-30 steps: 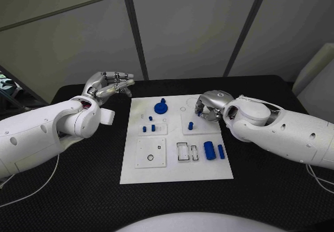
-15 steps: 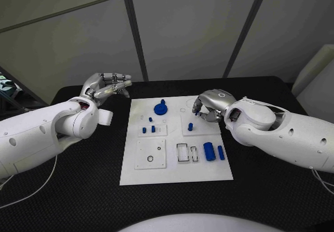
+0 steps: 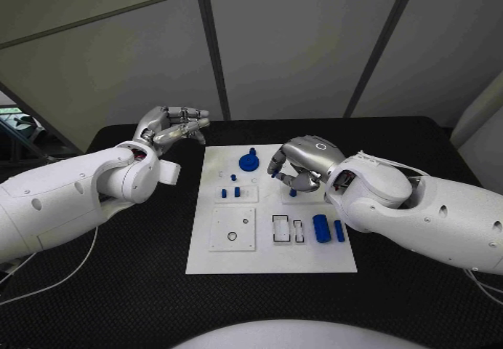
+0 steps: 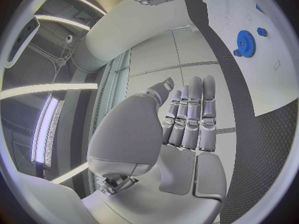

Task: Assemble the parts on the task board

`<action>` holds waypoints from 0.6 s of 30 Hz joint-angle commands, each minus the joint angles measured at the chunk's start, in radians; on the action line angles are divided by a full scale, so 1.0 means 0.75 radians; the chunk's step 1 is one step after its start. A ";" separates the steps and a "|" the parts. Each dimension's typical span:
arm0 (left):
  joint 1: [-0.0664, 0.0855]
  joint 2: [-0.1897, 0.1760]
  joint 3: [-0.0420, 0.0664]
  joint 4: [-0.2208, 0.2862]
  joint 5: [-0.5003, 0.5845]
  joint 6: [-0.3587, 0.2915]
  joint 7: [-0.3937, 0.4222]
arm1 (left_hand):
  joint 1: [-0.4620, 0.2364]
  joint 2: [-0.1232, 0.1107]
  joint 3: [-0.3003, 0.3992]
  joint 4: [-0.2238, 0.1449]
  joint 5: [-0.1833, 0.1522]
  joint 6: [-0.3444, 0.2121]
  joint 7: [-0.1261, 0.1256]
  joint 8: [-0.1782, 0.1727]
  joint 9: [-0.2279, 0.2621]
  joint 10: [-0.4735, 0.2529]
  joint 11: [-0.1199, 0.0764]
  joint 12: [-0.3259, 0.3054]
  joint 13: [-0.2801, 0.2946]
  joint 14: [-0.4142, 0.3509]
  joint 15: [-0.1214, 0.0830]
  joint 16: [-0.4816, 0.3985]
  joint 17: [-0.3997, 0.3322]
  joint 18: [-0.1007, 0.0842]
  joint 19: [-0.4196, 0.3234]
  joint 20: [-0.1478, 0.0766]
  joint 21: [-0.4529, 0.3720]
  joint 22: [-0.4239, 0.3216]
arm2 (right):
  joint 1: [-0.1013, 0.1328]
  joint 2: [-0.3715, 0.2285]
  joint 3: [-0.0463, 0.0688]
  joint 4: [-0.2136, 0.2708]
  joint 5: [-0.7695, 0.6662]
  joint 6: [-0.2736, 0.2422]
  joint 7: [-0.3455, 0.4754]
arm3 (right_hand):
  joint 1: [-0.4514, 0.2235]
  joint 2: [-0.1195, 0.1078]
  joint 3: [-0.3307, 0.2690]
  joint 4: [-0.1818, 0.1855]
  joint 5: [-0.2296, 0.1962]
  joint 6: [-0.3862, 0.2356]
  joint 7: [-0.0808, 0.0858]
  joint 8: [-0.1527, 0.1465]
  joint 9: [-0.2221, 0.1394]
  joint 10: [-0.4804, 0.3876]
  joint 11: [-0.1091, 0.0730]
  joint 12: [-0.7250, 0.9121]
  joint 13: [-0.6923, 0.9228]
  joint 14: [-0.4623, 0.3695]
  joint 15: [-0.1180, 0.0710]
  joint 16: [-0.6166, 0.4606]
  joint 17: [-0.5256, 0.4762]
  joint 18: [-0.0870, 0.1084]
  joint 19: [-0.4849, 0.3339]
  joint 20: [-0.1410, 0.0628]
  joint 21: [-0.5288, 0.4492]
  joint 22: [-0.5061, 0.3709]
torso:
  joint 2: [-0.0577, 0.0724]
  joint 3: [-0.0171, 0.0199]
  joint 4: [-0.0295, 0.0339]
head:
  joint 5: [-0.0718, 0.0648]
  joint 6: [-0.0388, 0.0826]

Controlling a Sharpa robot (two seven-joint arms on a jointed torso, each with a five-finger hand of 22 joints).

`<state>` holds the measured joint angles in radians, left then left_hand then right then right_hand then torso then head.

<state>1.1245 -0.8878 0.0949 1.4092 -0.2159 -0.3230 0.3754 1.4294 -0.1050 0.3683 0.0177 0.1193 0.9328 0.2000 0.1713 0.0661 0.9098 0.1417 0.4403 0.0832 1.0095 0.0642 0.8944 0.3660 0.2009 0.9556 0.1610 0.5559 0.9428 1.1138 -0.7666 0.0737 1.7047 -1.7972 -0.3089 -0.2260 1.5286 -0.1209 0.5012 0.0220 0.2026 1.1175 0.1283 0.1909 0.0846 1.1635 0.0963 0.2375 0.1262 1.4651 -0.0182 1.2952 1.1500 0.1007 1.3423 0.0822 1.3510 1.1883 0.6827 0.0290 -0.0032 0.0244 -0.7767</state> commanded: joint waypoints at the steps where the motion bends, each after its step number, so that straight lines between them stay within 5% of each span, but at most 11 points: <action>1: 0.002 0.005 0.001 0.002 0.006 0.014 0.007 | 0.004 -0.009 -0.001 -0.010 -0.004 -0.007 0.006 -0.005 -0.001 -0.010 0.000 0.001 -0.002 -0.011 0.001 -0.006 -0.001 -0.027 -0.013 0.000 -0.006 -0.002 | -0.001 0.027 0.000 0.002 0.048 -0.014 0.028 | -0.012 -0.002 0.006 -0.005 0.004 0.008 0.004 -0.006 -0.002 0.055 -0.049 -0.009 0.000 0.048 -0.006 0.003 0.000 -0.024 0.007 0.000 0.004 0.002 | 0.000 -0.0004 0.0003 | 0.027 -0.009; 8: 0.002 0.023 0.001 0.002 0.006 0.022 0.002 | 0.004 -0.009 -0.001 -0.010 -0.004 -0.007 0.006 -0.005 -0.001 -0.010 0.000 0.001 -0.002 -0.011 0.001 -0.006 -0.001 -0.027 -0.013 0.000 -0.006 -0.002 | -0.083 0.088 0.000 0.004 0.079 0.030 0.049 | -0.014 -0.004 0.009 -0.010 0.002 0.006 0.006 -0.009 -0.003 0.054 -0.048 -0.014 0.001 0.048 -0.005 0.001 -0.004 -0.023 0.005 0.001 0.003 -0.001 | 0.000 -0.0034 0.0037 | 0.065 -0.023; 11: 0.002 0.026 0.002 0.001 0.006 0.023 0.001 | 0.002 -0.009 -0.002 -0.010 -0.004 -0.008 0.007 -0.006 -0.001 -0.012 0.000 0.001 -0.002 -0.011 0.001 -0.006 -0.002 -0.028 -0.014 0.000 -0.007 -0.003 | -0.113 0.113 0.000 -0.010 0.084 0.041 0.057 | -0.017 -0.004 0.010 -0.013 0.001 0.004 0.008 -0.011 -0.003 0.053 -0.046 -0.018 0.001 0.047 -0.004 0.000 -0.005 -0.022 0.002 0.001 0.001 -0.005 | 0.001 0.0000 -0.0008 | 0.086 -0.031; 18: 0.002 0.034 0.002 0.000 0.006 0.026 0.000 | 0.001 -0.011 -0.003 -0.011 -0.005 -0.014 0.010 -0.009 -0.002 -0.017 0.002 0.001 -0.003 -0.013 0.003 -0.007 -0.004 -0.028 -0.015 0.001 -0.009 -0.003 | -0.145 0.154 -0.001 -0.032 0.088 0.061 0.065 | -0.019 -0.004 0.011 -0.015 0.001 0.003 0.009 -0.013 -0.004 0.052 -0.045 -0.020 0.001 0.047 -0.003 0.000 -0.006 -0.022 0.001 0.002 0.001 -0.005 | 0.000 -0.0010 0.0006 | 0.102 -0.044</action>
<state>1.1245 -0.8640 0.0949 1.4085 -0.2155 -0.3167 0.3720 1.4294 -0.1050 0.3656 0.0149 0.1193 0.9269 0.2058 0.1712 0.0663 0.9037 0.1431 0.4403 0.0825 1.0060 0.0678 0.8945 0.3645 0.2008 0.9483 0.1610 0.5559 0.9420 1.0050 -0.6540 0.0726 1.6819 -1.7413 -0.2826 -0.1937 1.5245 -0.1251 0.5090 0.0141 0.2024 1.1174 0.1283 0.1855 0.0831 1.1635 0.0962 0.2262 0.1261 1.4651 -0.0182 1.2951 1.1469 0.1007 1.3423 0.0822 1.3510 1.1857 0.6830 0.0285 -0.0018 0.0981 -0.8073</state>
